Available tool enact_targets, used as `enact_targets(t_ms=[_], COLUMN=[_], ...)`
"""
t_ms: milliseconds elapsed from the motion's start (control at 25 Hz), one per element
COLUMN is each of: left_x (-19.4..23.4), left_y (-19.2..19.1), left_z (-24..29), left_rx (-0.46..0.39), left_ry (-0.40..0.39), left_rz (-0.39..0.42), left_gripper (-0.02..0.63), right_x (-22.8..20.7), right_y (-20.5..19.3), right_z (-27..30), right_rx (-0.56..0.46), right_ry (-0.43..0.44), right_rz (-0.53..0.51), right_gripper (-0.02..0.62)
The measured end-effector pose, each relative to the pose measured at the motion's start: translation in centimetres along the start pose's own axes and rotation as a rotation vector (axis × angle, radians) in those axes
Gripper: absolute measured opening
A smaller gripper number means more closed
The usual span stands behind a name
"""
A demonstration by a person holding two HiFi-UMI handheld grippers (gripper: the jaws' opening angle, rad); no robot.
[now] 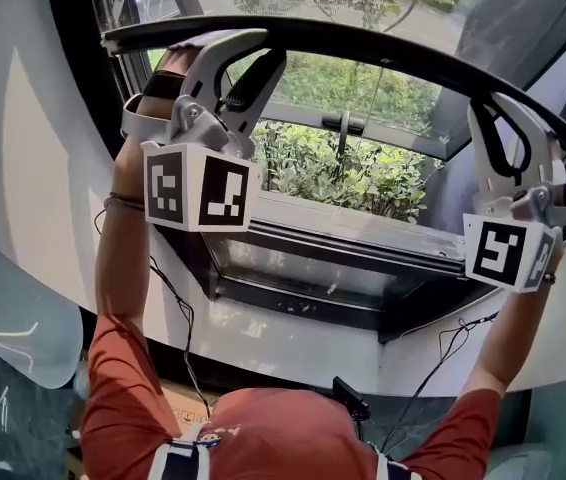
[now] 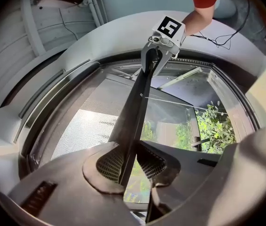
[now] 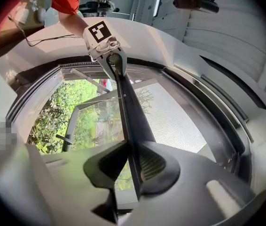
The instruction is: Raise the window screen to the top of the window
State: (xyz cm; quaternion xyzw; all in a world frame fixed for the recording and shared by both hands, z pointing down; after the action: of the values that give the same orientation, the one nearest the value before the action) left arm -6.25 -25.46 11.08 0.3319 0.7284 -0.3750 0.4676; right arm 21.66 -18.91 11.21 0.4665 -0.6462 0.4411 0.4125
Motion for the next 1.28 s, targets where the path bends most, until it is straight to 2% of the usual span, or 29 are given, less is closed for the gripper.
enact_targets(t_ms=[240, 680, 1280], left_x=[2.7, 7.4, 11.7], left_y=[0.8, 1.4, 2.4], left_z=[1.0, 2.5, 4.5], left_rx=[-0.004, -0.031, -0.053], left_ry=[0.035, 0.052, 0.124], left_rz=[0.018, 0.025, 0.059], left_gripper=[0.086, 0.087, 0.086], right_x=[-2.6, -7.5, -11.8], right_y=[0.3, 1.8, 2.2], right_z=[0.9, 2.6, 4.5], right_rx=[-0.02, -0.012, -0.042], right_ry=[-0.06, -0.055, -0.12], right_rz=[-0.013, -0.039, -0.081], right_gripper=[0.08, 0.08, 0.078])
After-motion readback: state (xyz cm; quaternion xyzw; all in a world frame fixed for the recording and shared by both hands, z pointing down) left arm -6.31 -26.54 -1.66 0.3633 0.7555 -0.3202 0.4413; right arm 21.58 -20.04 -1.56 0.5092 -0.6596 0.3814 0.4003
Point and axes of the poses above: the fingertips, and each gripper's own axes: z forward along the fingers, x to its left, y out of its top, the point moved 10 cm from there along -z, backward along the fingers, and after that the axes turned 9 degrees about x, right-handed, at the moved point
